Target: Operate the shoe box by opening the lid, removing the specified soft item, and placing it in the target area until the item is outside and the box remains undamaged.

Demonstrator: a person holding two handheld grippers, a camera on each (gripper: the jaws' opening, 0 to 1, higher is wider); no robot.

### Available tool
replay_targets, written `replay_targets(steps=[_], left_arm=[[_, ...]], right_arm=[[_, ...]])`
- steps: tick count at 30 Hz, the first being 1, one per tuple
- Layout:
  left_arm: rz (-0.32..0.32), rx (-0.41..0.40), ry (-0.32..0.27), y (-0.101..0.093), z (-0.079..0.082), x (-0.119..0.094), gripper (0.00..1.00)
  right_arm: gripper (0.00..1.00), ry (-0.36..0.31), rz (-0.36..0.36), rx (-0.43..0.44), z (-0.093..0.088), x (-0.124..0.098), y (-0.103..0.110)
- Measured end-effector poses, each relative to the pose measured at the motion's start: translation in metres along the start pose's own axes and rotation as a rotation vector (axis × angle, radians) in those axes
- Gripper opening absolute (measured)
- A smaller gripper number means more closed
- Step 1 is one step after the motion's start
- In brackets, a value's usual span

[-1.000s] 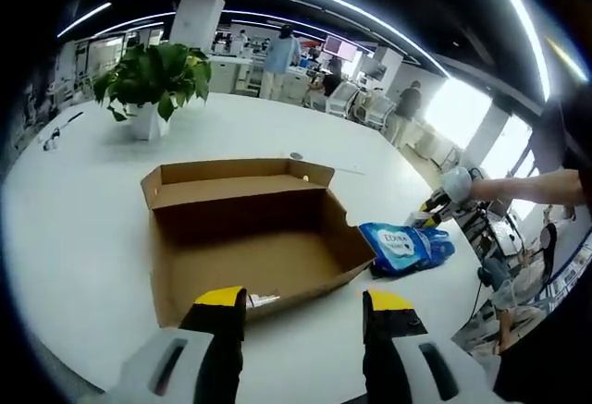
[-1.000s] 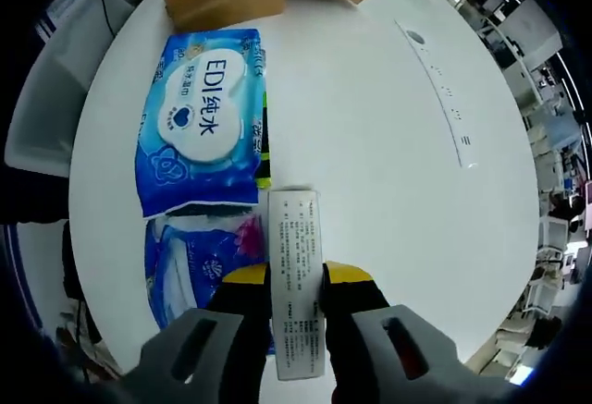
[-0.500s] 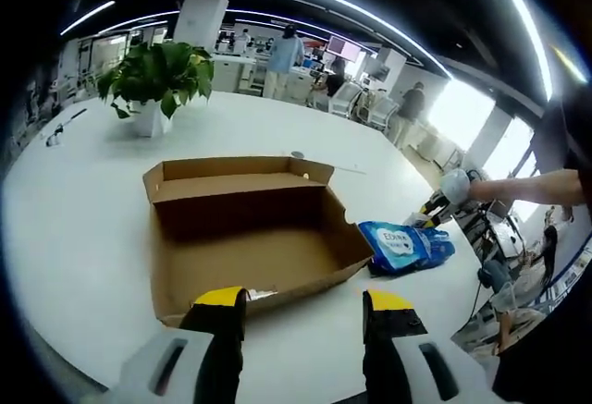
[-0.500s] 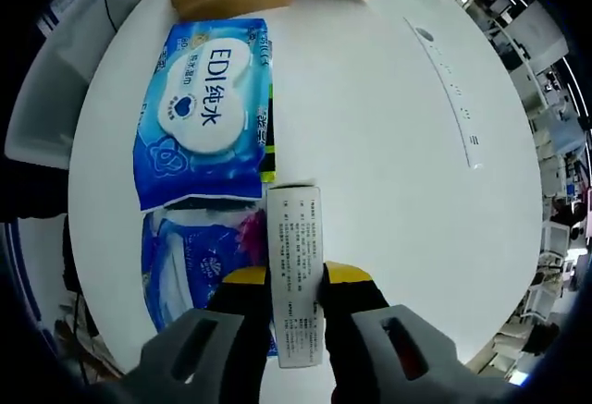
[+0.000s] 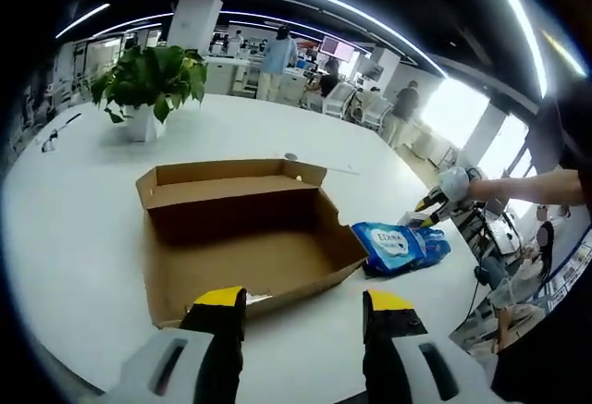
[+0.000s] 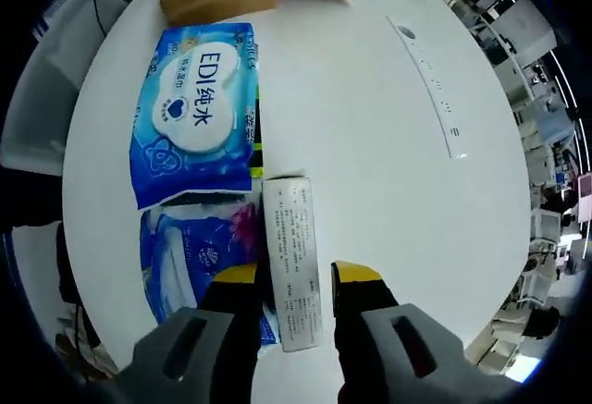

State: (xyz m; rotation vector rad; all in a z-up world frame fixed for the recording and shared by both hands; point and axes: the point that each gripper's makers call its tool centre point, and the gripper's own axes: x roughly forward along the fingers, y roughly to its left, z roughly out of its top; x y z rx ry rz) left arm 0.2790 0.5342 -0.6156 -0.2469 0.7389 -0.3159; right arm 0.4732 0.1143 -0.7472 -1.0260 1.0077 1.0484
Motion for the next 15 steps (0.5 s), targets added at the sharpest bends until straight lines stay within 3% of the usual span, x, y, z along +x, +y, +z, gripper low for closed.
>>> replay_targets(steps=[8,11,15], left_arm=[[-0.023,0.019,-0.006,0.0,0.005,-0.005,0.51],[-0.029,0.031,-0.003,0.001,0.005,-0.006,0.51],[-0.042,0.041,-0.01,0.001,0.006,-0.01,0.51]], right_arm=[[0.28,-0.057,-0.035,0.095,0.007,-0.03,0.011],[0.28,-0.062,-0.056,0.121,0.003,-0.032,0.011],[0.28,-0.108,-0.101,0.217,0.004,-0.05,0.013]])
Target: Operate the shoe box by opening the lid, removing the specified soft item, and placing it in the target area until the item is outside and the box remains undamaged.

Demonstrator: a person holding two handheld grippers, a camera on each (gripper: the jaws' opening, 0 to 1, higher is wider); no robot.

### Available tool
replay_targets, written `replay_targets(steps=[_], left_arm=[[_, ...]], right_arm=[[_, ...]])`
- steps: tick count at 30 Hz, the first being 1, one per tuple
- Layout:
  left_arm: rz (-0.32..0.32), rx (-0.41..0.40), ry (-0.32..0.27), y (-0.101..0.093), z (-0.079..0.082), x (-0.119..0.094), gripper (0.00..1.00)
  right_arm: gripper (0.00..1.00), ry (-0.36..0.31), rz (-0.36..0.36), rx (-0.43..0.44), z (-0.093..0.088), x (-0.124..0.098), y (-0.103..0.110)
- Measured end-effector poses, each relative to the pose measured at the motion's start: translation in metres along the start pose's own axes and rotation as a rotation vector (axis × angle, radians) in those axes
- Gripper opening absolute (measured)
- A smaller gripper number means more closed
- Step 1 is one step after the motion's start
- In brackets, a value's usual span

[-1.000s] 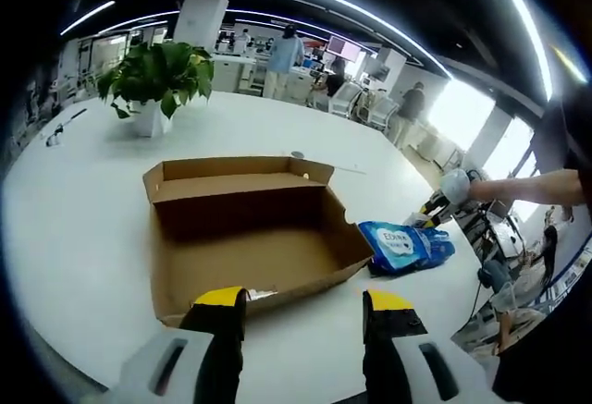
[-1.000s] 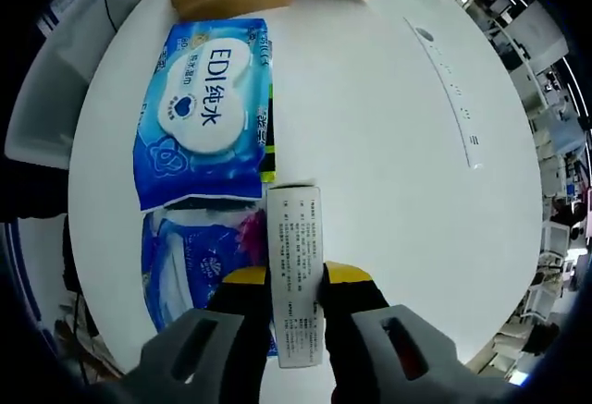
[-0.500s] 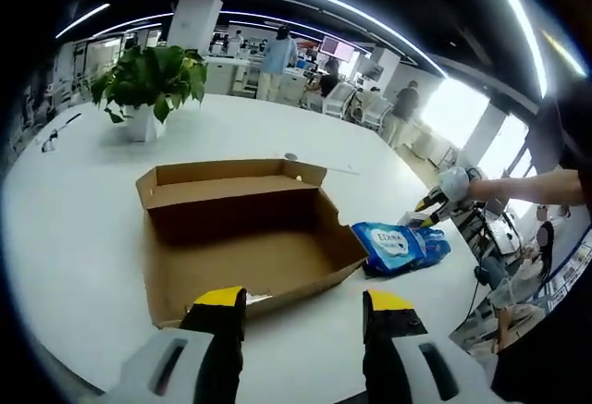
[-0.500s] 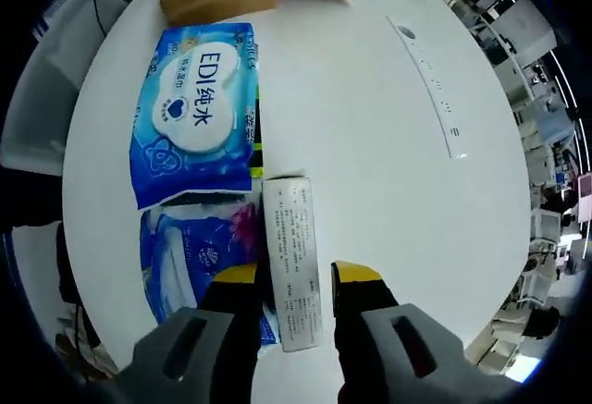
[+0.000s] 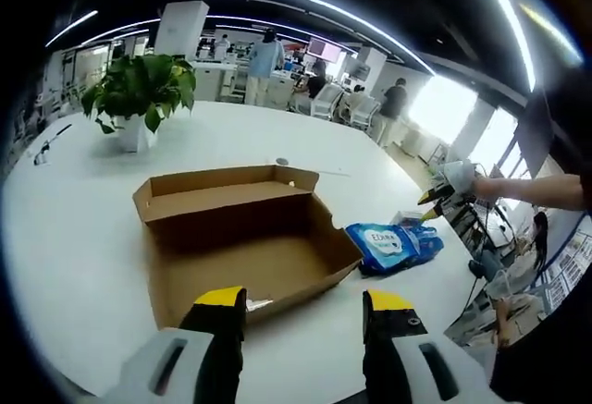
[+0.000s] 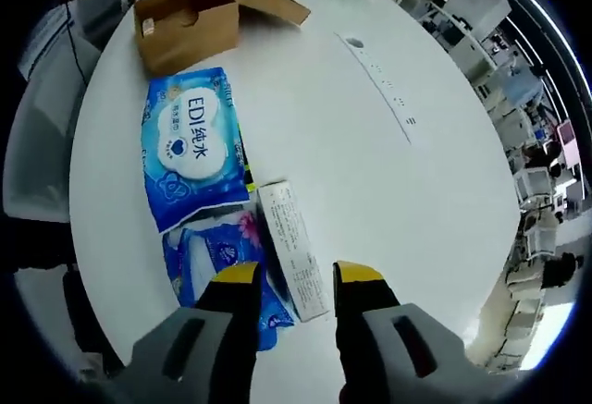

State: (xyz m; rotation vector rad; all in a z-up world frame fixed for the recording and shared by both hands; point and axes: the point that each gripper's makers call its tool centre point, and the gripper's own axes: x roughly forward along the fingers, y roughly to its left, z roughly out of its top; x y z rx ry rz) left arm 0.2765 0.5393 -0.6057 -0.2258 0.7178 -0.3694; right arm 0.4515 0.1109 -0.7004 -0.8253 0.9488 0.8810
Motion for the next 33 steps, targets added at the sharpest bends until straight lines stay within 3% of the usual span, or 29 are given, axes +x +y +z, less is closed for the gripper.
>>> replay_targets(steps=[13,16,18,25,29,31,33], left_arm=[[-0.026,0.024,-0.01,0.008,0.001,-0.015,0.51],[-0.03,0.026,-0.015,0.011,0.001,-0.02,0.51],[-0.032,0.026,-0.018,0.013,0.001,-0.022,0.51],[-0.038,0.019,-0.026,0.022,0.0,-0.027,0.51],[-0.042,0.018,-0.025,0.025,-0.003,-0.029,0.51],[-0.041,0.008,-0.029,0.026,-0.004,-0.032,0.51],[-0.041,0.0,-0.033,0.026,-0.005,-0.034,0.51]], right_arm=[[0.29,-0.155,-0.061,0.263,0.015,-0.032,0.02],[0.29,-0.257,-0.047,0.391,0.035,-0.035,0.023],[0.28,-0.296,-0.053,0.43,0.044,-0.039,0.024],[0.28,-0.436,-0.032,0.488,0.095,-0.052,0.043],[0.3,-0.461,-0.037,0.466,0.118,-0.05,0.061],[0.3,-0.527,-0.022,0.498,0.137,-0.053,0.073],[0.32,-0.541,-0.011,0.5,0.147,-0.052,0.085]])
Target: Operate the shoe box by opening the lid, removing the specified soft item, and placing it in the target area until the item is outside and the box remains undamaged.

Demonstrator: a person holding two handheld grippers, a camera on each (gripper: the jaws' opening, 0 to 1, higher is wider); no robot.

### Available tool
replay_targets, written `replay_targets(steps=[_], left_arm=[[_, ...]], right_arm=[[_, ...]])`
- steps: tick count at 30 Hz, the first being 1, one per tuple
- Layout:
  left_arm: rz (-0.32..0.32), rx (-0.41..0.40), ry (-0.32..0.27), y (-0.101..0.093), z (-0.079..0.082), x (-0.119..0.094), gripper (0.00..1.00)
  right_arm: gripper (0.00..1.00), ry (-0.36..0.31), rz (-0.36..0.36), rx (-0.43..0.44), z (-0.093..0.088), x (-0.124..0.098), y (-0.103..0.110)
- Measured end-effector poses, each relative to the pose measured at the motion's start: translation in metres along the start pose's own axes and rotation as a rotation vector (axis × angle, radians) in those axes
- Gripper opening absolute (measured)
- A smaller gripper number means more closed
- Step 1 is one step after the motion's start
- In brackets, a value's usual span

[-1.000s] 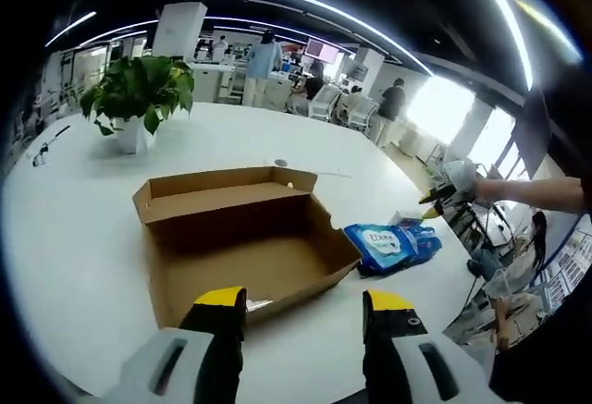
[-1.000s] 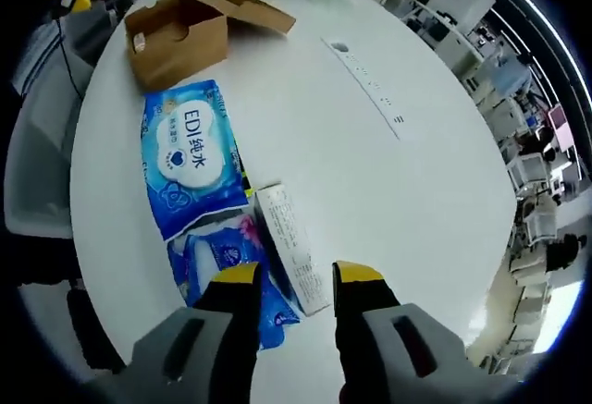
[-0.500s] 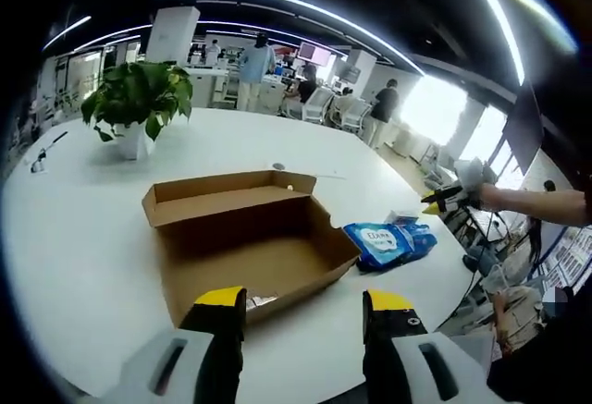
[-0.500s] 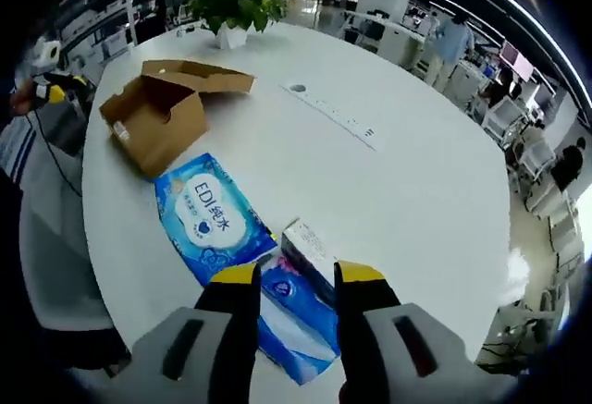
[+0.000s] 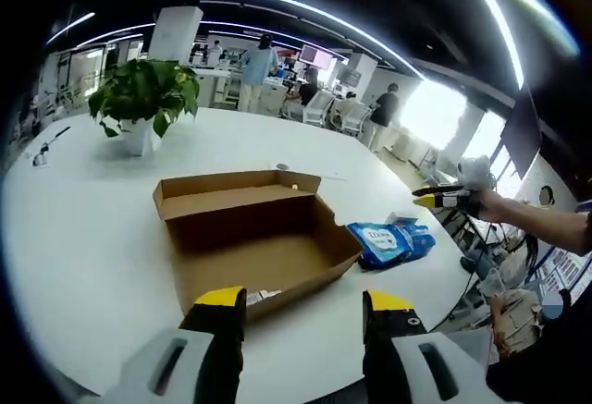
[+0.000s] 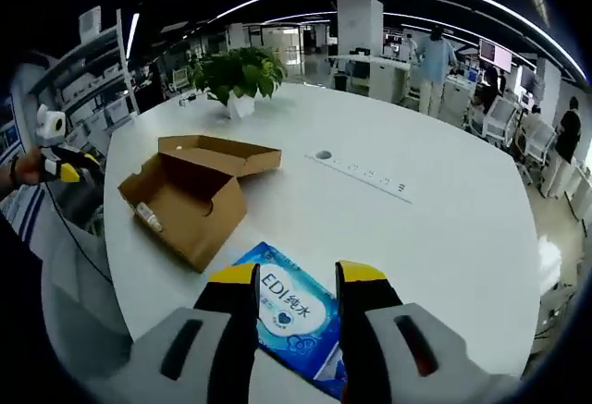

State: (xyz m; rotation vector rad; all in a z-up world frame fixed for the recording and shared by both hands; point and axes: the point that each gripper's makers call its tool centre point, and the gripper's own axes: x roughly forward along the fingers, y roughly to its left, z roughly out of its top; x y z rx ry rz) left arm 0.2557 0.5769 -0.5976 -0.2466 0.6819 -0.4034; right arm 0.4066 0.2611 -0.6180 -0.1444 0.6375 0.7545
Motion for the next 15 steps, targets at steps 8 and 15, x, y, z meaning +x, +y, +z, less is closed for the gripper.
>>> replay_targets(steps=[8,15], left_arm=[[-0.002,-0.009,0.01,0.007,-0.006,-0.001,0.51],[-0.013,-0.012,0.009,0.009,-0.004,0.003,0.51]], right_arm=[[0.37,-0.013,0.098,-0.032,0.006,0.026,0.074],[0.38,-0.012,0.173,-0.042,0.0,0.048,0.135]])
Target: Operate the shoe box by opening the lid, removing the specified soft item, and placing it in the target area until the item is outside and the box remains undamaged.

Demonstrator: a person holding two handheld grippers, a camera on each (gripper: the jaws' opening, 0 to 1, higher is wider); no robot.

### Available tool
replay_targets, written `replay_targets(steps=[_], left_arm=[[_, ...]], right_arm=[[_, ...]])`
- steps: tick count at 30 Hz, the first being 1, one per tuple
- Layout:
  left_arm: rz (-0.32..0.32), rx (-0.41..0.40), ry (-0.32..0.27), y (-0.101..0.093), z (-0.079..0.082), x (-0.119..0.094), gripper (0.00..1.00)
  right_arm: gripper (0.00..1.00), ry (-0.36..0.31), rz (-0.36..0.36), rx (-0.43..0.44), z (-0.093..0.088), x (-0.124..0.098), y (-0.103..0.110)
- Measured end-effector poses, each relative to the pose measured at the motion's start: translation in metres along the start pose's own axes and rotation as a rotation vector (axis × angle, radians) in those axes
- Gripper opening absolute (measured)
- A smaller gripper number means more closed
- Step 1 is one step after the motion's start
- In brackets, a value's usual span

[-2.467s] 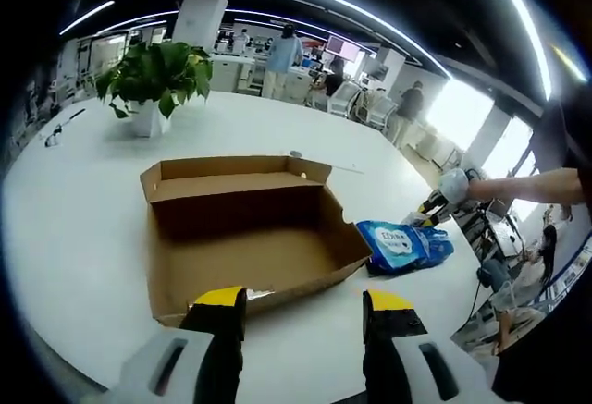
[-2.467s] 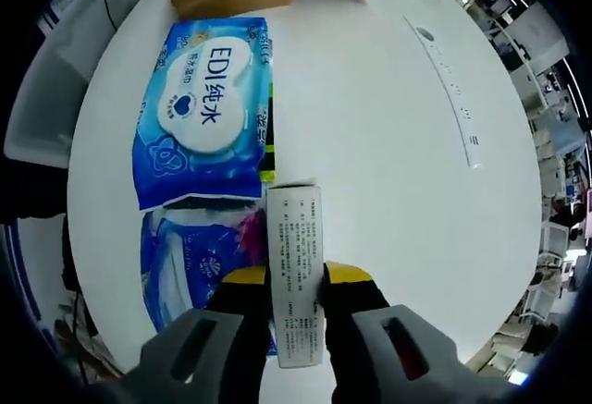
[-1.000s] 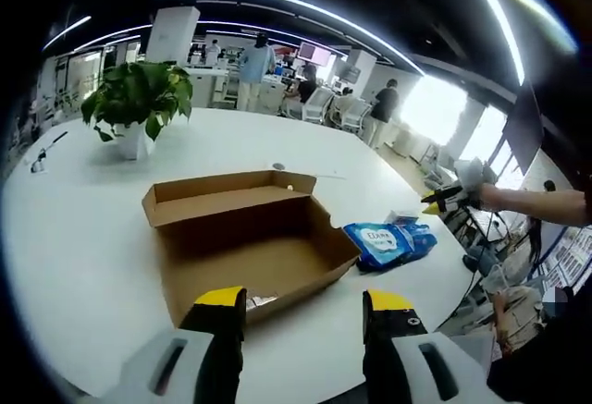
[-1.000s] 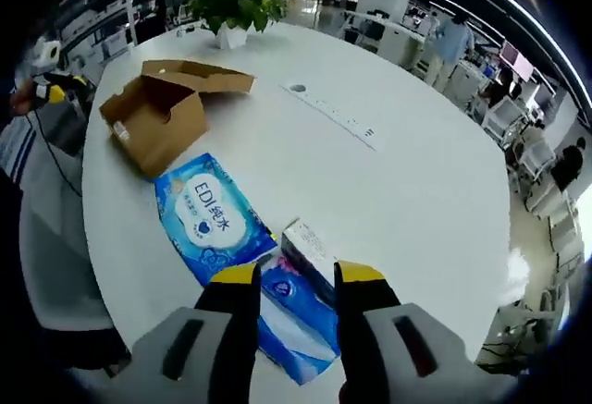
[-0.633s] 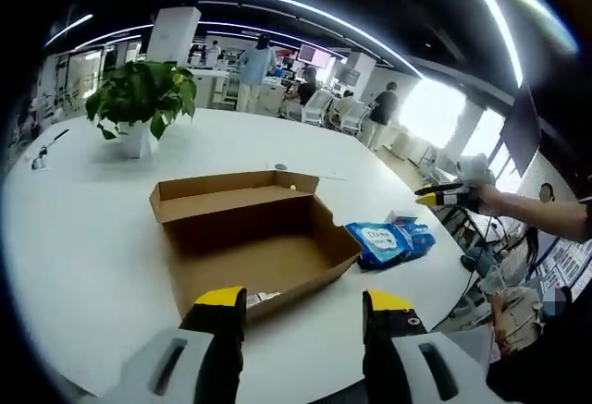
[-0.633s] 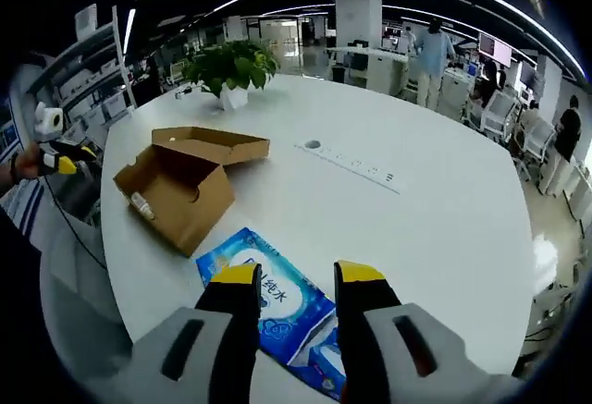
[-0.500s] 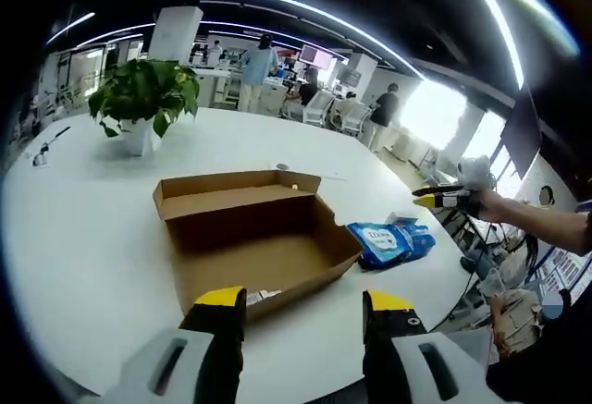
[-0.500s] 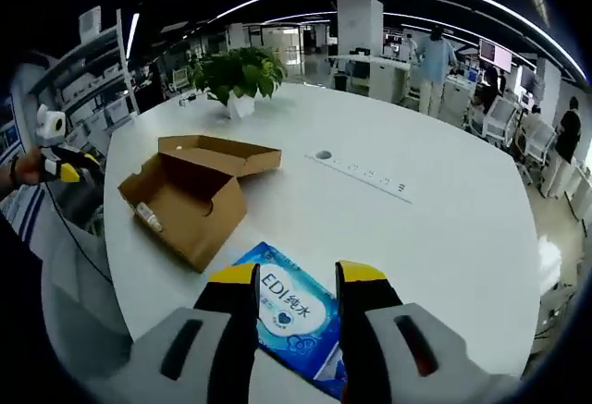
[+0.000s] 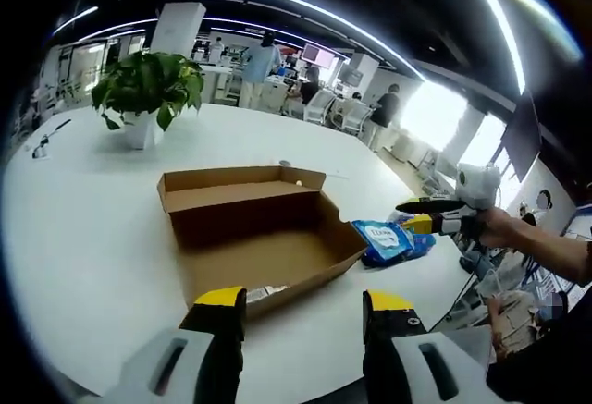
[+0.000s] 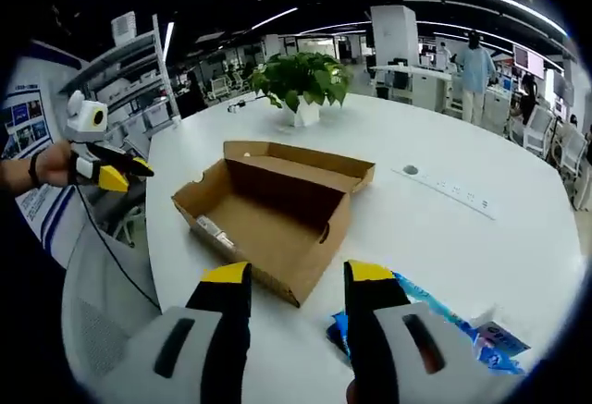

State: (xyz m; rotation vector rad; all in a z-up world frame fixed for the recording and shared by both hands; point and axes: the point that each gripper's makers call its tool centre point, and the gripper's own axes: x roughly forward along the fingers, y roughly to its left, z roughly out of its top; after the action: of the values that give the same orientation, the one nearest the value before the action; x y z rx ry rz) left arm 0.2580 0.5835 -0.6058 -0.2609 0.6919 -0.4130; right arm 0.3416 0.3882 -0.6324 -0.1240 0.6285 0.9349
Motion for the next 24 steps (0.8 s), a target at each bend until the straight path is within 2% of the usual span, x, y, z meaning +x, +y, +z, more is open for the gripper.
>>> replay_targets(steps=[1,2,6,14,18,24], left_arm=[[-0.002,0.0,-0.002,0.001,0.002,0.001,0.51],[-0.004,-0.002,-0.002,0.001,0.002,0.002,0.51],[-0.009,0.0,0.006,0.006,0.0,0.004,0.51],[-0.005,-0.001,0.018,0.019,-0.001,0.008,0.51],[-0.011,0.021,0.032,0.023,0.004,0.013,0.51],[-0.014,0.072,0.056,0.035,0.016,0.023,0.51]], right_arm=[[0.37,-0.022,0.014,0.028,0.002,0.006,0.01],[0.37,-0.033,0.026,0.04,0.001,0.012,0.01],[0.37,-0.031,0.049,0.052,-0.004,0.027,0.035],[0.36,-0.034,0.081,0.08,-0.018,0.038,0.071],[0.36,-0.024,0.081,0.075,-0.023,0.036,0.081],[0.36,-0.041,0.068,0.088,-0.021,0.03,0.087]])
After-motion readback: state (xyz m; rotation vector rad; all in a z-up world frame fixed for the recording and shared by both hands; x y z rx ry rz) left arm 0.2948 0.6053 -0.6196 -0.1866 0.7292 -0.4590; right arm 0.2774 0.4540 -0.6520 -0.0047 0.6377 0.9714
